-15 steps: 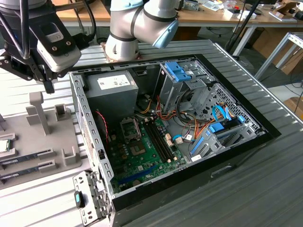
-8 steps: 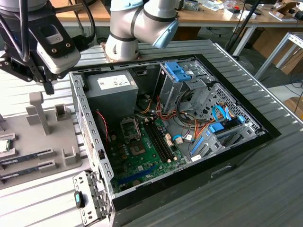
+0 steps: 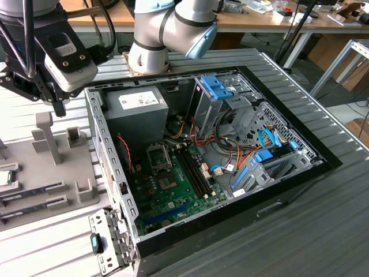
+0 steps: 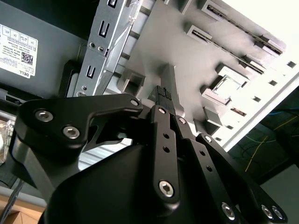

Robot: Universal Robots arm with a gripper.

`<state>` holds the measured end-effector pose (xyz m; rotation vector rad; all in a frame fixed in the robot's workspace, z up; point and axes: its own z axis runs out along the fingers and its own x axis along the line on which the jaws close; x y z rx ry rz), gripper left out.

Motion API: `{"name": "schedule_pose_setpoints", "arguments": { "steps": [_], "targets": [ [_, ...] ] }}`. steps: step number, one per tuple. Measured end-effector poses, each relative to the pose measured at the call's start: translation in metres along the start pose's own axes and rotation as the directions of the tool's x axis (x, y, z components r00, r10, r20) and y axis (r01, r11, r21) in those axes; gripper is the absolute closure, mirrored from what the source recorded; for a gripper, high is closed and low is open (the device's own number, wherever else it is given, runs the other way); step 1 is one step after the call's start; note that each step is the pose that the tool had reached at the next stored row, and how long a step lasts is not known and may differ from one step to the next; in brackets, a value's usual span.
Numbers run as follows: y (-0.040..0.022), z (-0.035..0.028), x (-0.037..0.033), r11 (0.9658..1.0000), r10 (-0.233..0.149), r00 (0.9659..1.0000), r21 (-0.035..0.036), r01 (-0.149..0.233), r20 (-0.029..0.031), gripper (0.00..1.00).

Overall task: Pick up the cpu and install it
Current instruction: 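Reach for the cpu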

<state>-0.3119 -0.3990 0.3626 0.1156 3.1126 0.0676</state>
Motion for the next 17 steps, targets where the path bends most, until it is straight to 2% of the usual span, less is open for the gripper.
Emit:
{"name": "schedule_pose_setpoints", "arguments": {
  "steps": [3, 5, 17],
  "targets": [
    [-0.0003, 0.0039, 0.0012, 1.0000, 0.000, 1.0000, 0.0000, 0.000, 0.0001, 0.89],
    [-0.0010, 0.0085, 0.0091, 1.0000, 0.000, 1.0000, -0.0001, 0.000, 0.0001, 0.89],
    [-0.0014, 0.0105, 0.0134, 1.0000, 0.000, 1.0000, -0.0001, 0.000, 0.0001, 0.89]
  ]
}}
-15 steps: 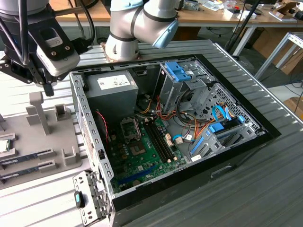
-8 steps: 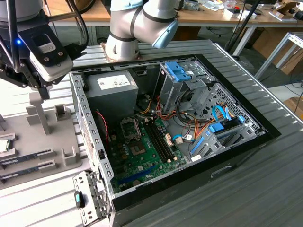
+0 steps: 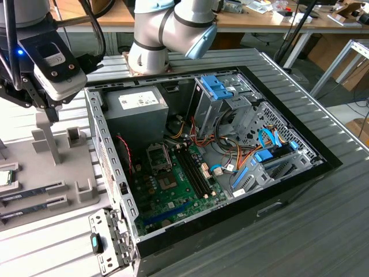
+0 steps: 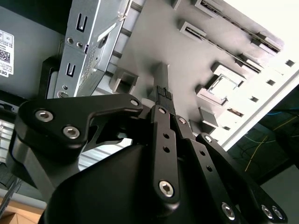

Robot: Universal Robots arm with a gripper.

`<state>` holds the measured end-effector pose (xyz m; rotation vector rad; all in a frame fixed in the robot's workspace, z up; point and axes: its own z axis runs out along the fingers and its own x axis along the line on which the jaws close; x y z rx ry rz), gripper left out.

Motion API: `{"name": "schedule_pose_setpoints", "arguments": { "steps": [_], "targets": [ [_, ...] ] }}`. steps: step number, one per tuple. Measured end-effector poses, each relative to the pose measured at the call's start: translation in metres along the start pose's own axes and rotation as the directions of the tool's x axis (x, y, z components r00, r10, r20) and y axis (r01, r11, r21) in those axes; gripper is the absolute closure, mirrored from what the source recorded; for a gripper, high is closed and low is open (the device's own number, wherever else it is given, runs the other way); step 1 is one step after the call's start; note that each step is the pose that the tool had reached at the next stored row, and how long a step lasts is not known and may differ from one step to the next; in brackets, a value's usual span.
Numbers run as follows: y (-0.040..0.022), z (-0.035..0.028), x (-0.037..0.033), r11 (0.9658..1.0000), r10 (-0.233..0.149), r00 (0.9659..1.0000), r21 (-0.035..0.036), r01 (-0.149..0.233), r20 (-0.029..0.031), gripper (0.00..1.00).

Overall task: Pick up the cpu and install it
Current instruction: 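Reach for the cpu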

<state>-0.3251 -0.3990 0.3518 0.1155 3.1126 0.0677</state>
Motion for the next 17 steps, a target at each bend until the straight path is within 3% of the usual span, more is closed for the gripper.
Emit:
{"name": "schedule_pose_setpoints", "arguments": {
  "steps": [17],
  "targets": [
    [-0.0005, 0.0031, 0.0045, 1.0000, 0.000, 1.0000, 0.0000, 0.000, 0.0000, 0.89]
  ]
}}
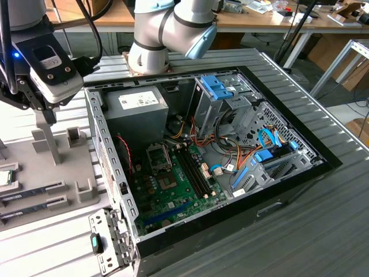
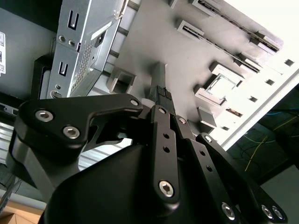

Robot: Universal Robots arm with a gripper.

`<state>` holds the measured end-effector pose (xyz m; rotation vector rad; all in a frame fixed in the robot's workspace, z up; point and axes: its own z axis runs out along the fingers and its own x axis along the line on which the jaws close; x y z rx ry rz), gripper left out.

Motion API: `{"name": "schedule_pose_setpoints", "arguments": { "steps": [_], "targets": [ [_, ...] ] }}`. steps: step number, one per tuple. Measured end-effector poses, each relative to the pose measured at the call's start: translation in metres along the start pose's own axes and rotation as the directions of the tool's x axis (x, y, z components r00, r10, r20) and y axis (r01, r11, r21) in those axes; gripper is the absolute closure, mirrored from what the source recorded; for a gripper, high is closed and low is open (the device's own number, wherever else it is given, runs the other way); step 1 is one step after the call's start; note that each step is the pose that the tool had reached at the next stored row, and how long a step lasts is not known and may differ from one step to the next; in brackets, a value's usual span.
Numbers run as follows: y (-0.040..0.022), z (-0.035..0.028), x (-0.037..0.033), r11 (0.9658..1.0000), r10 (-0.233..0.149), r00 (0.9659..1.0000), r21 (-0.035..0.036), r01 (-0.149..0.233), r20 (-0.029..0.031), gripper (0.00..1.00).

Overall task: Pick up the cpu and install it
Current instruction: 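Reach for the cpu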

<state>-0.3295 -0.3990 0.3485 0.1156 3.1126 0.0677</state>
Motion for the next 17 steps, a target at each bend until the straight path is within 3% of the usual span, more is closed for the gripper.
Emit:
{"name": "schedule_pose_setpoints", "arguments": {
  "steps": [17],
  "targets": [
    [-0.0005, 0.0027, 0.0049, 1.0000, 0.000, 1.0000, 0.0000, 0.000, -0.0001, 0.89]
  ]
}}
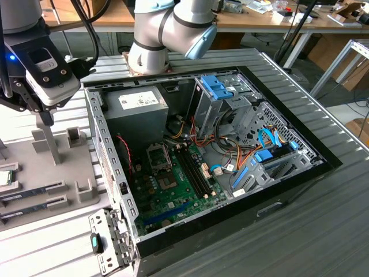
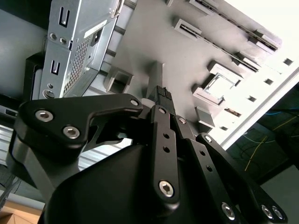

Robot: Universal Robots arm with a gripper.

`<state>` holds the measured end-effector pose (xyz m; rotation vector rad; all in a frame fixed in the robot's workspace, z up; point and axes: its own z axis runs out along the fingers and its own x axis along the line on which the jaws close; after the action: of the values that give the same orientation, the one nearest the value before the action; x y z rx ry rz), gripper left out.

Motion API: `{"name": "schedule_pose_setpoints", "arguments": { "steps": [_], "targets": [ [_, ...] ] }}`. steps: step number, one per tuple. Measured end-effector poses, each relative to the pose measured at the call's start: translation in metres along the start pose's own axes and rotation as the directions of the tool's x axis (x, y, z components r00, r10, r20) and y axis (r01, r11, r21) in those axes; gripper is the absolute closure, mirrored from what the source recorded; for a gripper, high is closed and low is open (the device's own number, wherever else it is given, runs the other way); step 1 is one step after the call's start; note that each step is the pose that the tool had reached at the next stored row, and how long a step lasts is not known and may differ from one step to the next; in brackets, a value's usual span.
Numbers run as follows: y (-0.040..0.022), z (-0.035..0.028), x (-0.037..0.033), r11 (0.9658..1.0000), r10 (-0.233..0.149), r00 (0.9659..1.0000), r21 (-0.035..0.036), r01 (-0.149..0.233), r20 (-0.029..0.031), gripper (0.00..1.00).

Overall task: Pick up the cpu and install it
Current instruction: 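Reach for the cpu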

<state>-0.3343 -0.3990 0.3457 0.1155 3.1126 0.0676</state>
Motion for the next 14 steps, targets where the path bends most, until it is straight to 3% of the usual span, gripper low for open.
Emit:
{"name": "schedule_pose_setpoints", "arguments": {
  "steps": [14],
  "targets": [
    [-0.0004, 0.0013, 0.0050, 1.0000, 0.000, 1.0000, 0.0000, 0.000, 0.0000, 0.89]
  ]
}}
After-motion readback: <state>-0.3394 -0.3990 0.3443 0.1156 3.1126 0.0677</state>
